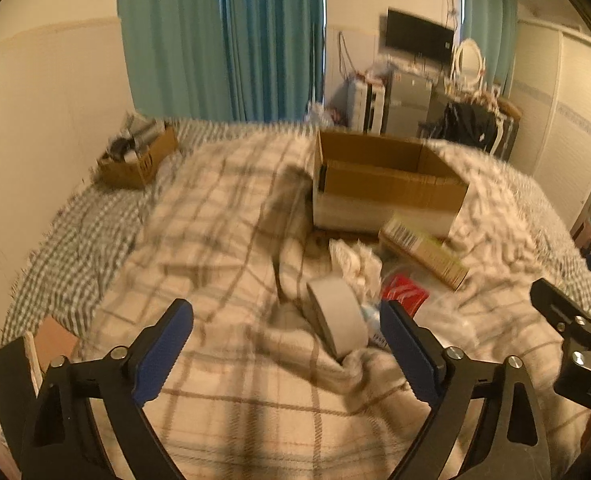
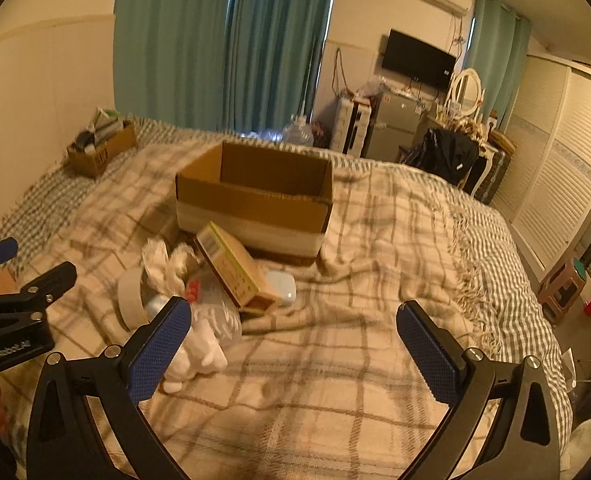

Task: Organize objects
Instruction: 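Grasp the white tape roll with the left gripper while the right gripper grasps the white rabbit figurine, then carry the tape roll and rabbit into the cardboard box and open both grippers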

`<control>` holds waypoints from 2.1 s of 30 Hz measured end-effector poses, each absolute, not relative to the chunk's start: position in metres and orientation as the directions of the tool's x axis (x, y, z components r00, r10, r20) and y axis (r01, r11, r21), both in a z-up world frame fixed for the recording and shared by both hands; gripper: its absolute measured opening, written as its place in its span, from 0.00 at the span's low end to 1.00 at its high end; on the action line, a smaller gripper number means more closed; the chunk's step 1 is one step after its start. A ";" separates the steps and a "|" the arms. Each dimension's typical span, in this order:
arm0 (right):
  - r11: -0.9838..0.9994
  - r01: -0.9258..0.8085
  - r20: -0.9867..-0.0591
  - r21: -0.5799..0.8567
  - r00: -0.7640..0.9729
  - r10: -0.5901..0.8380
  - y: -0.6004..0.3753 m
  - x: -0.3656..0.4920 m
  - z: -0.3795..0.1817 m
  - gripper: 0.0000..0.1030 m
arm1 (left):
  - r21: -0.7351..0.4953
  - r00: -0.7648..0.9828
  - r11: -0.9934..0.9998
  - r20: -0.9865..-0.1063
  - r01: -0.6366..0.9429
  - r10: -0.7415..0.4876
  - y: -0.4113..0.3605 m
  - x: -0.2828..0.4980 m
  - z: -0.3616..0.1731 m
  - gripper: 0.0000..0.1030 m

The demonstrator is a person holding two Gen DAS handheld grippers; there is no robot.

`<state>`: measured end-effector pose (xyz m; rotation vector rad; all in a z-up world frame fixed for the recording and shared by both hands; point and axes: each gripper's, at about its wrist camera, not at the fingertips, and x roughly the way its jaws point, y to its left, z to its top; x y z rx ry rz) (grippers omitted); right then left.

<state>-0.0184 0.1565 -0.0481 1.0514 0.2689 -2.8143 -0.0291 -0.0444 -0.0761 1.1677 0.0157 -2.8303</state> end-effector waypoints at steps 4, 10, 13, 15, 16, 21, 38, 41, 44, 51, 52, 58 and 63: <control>-0.972 0.203 -0.696 -0.121 -0.715 -0.063 0.153 -0.026 -0.066 1.00 | 0.001 -0.652 -0.998 -0.757 0.066 -0.044 -0.039 -0.048 -0.102 0.88; -0.965 0.244 -0.745 -0.100 -0.661 -0.090 0.148 -0.038 -0.085 0.99 | 0.005 -0.581 -0.999 -0.813 0.045 -0.030 -0.028 -0.077 -0.127 0.81; -0.962 0.258 -0.761 -0.094 -0.641 -0.097 0.146 -0.042 -0.091 0.99 | -0.026 -0.544 -0.999 -0.839 0.026 0.008 -0.027 -0.087 -0.137 0.66; -0.960 0.266 -0.771 -0.093 -0.629 -0.100 0.144 -0.044 -0.094 0.99 | -0.074 -0.529 -0.997 -0.846 0.004 0.060 -0.028 -0.093 -0.141 0.50; -0.958 0.272 -0.775 -0.093 -0.623 -0.101 0.143 -0.045 -0.095 0.99 | -0.097 -0.521 -0.995 -0.849 -0.009 0.088 -0.028 -0.094 -0.143 0.36; -0.947 0.309 -0.784 -0.085 -0.608 -0.128 0.135 -0.046 -0.095 0.99 | -0.134 -0.529 -0.990 -0.839 -0.031 0.130 -0.034 -0.088 -0.138 0.34; -0.907 0.420 -0.877 -0.035 -0.448 -0.174 0.087 -0.056 -0.130 0.87 | -0.095 -0.603 -0.995 -0.793 -0.012 0.083 -0.070 -0.049 -0.091 0.33; -0.905 0.425 -0.876 -0.022 -0.445 -0.188 0.086 -0.053 -0.128 0.72 | -0.091 -0.608 -0.996 -0.789 -0.014 0.081 -0.070 -0.043 -0.088 0.33; -0.905 0.422 -0.865 -0.051 -0.471 -0.171 0.084 -0.048 -0.122 0.68 | -0.088 -0.619 -0.996 -0.782 -0.013 0.077 -0.070 -0.038 -0.083 0.33; -0.908 0.416 -0.805 -0.042 -0.552 -0.216 0.093 -0.034 -0.089 0.68 | -0.088 -0.643 -0.996 -0.763 -0.005 0.071 -0.073 -0.028 -0.069 0.28; -0.909 0.415 -0.794 -0.042 -0.566 -0.222 0.095 -0.032 -0.082 0.68 | -0.090 -0.648 -0.996 -0.758 -0.010 0.075 -0.073 -0.028 -0.065 0.25; -0.916 0.400 -0.726 -0.017 -0.635 -0.264 0.111 -0.035 -0.035 0.68 | -0.074 -0.668 -0.997 -0.740 -0.036 0.079 -0.072 -0.037 -0.044 0.19; -0.917 0.398 -0.692 -0.023 -0.668 -0.273 0.123 -0.048 -0.008 0.68 | -0.080 -0.671 -0.994 -0.732 -0.079 0.113 -0.064 -0.055 -0.024 0.13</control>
